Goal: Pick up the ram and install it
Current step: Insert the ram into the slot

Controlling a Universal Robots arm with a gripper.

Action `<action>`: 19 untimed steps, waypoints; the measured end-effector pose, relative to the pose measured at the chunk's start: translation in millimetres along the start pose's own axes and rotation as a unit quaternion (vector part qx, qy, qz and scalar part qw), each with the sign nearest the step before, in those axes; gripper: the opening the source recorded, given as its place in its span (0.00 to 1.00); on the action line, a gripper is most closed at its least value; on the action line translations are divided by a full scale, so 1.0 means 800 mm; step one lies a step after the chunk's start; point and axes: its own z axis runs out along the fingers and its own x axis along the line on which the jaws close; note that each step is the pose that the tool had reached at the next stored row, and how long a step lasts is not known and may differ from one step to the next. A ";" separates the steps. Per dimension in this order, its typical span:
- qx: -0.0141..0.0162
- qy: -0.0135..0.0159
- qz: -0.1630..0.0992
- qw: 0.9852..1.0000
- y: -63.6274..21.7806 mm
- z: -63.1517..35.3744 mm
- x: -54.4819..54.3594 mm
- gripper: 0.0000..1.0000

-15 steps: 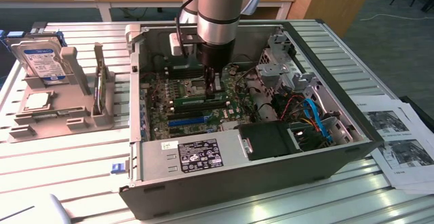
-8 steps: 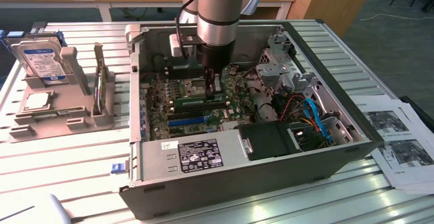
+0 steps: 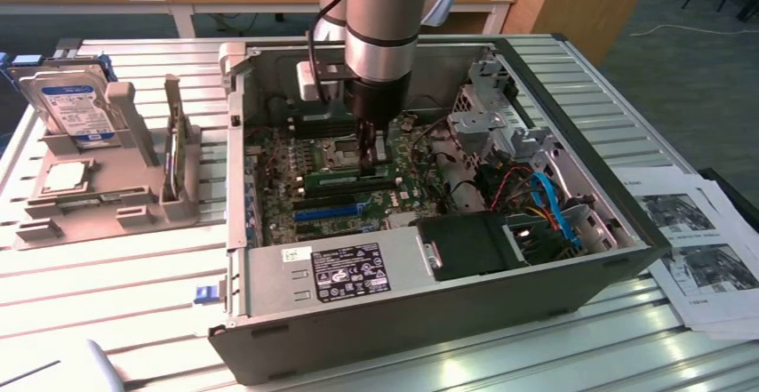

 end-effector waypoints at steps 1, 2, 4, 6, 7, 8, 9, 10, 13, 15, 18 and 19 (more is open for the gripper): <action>0.000 0.000 0.000 1.000 0.000 0.000 0.000 0.11; 0.000 0.000 0.000 1.000 -0.001 0.000 0.000 0.11; 0.000 0.000 0.000 1.000 -0.001 0.000 0.000 0.11; 0.000 0.000 0.000 1.000 -0.001 0.001 0.000 0.11; 0.000 0.000 0.000 1.000 -0.001 0.001 0.000 0.11; 0.000 0.000 0.000 1.000 -0.001 0.002 0.000 0.11; 0.000 0.000 0.000 1.000 -0.001 0.002 0.000 0.11; 0.000 0.000 0.000 1.000 -0.001 0.002 0.000 0.11; 0.000 0.000 0.000 1.000 -0.001 0.002 0.000 0.11; 0.000 0.000 0.000 1.000 -0.001 0.002 0.000 0.11; 0.000 0.000 0.000 1.000 -0.001 0.004 0.000 0.11; 0.000 0.000 0.000 1.000 -0.001 0.004 0.000 0.11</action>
